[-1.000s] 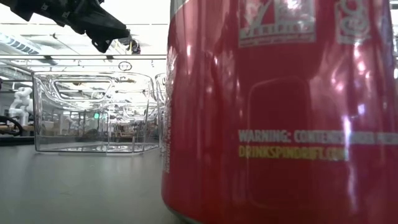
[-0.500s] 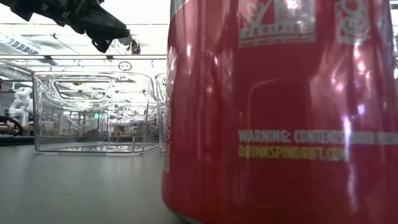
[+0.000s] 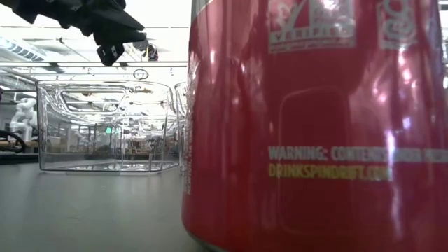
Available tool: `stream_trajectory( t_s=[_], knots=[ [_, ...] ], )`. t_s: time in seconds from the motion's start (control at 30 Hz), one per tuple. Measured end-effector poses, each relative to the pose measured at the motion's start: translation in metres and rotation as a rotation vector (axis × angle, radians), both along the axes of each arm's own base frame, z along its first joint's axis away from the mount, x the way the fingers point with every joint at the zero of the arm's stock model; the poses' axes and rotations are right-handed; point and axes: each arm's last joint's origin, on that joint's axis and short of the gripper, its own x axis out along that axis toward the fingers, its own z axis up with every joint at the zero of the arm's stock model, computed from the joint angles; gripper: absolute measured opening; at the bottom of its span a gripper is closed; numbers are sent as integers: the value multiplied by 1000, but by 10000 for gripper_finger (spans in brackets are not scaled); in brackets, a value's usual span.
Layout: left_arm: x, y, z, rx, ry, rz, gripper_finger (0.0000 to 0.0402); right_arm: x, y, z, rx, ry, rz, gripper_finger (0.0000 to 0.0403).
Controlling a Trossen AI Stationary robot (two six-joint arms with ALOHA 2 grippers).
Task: Sort soda cans
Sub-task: Put the top center red soda can into the center transparent bin
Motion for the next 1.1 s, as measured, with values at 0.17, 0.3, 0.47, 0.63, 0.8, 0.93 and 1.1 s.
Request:
stream_trajectory(
  t_s=[0.17, 0.3, 0.47, 0.63, 0.8, 0.93, 1.1],
  knots=[
    [2, 0, 7, -63, -76, 12, 93, 0, 0, 0, -23, 15, 43, 349],
    [3, -1, 15, -109, -153, 24, 93, 0, 0, 0, -45, 30, 91, 349],
    [5, -8, 26, -85, -168, 42, 81, -1, 2, -1, -14, 49, 154, 349],
    [12, -18, 35, -43, -121, 40, 63, -4, 16, 4, -11, -14, 309, 349],
    [23, -30, 38, -13, -86, 31, 48, -10, 31, 14, -13, -130, 377, 349],
    [29, -38, 36, -2, -59, 22, 45, -13, 43, 17, 8, -183, 434, 349],
    [34, -49, 43, -3, -14, 29, 44, -12, 55, 18, 27, -197, 465, 350]
  ],
)
